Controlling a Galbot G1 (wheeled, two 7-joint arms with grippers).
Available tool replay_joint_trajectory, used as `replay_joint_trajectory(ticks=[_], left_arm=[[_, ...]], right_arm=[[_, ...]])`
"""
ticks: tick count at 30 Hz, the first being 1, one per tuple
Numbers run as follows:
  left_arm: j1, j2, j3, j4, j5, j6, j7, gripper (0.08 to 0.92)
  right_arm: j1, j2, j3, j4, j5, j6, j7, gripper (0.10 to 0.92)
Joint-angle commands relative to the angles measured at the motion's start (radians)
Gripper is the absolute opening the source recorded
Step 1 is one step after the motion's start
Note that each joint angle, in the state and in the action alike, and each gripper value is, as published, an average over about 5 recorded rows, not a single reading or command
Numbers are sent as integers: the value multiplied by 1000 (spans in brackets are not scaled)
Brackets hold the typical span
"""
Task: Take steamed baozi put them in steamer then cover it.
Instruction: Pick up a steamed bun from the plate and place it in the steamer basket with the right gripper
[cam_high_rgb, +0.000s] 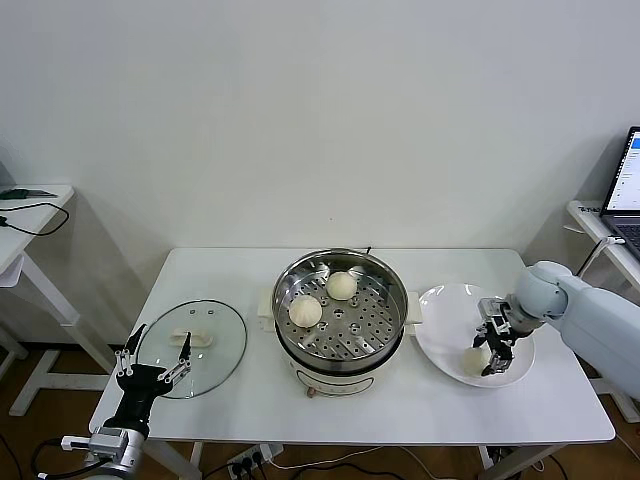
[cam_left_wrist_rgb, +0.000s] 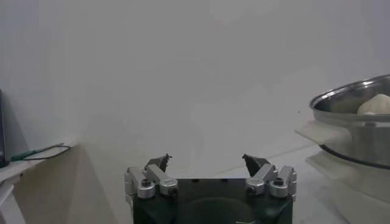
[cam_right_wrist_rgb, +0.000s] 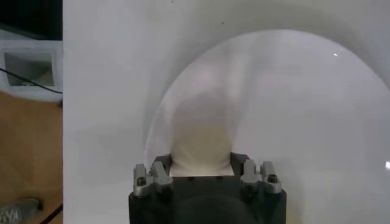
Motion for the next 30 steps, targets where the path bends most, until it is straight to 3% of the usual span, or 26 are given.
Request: replay_joint_trajectory(ticks=[1, 15, 21, 30], left_arm=[[4, 2, -1, -12, 0, 3, -1, 823], [17, 3, 0, -35, 4, 4, -6, 823], [19, 2, -5, -40, 3, 5, -6, 823], [20, 2, -17, -37, 0, 4, -4, 823]], right_arm=[[200, -54, -81, 39, 107, -1, -16, 645], [830, -12, -428, 204, 262, 114, -64, 645], [921, 87, -494, 289, 259, 288, -84, 645], [904, 274, -551, 341, 133, 581, -42, 645]])
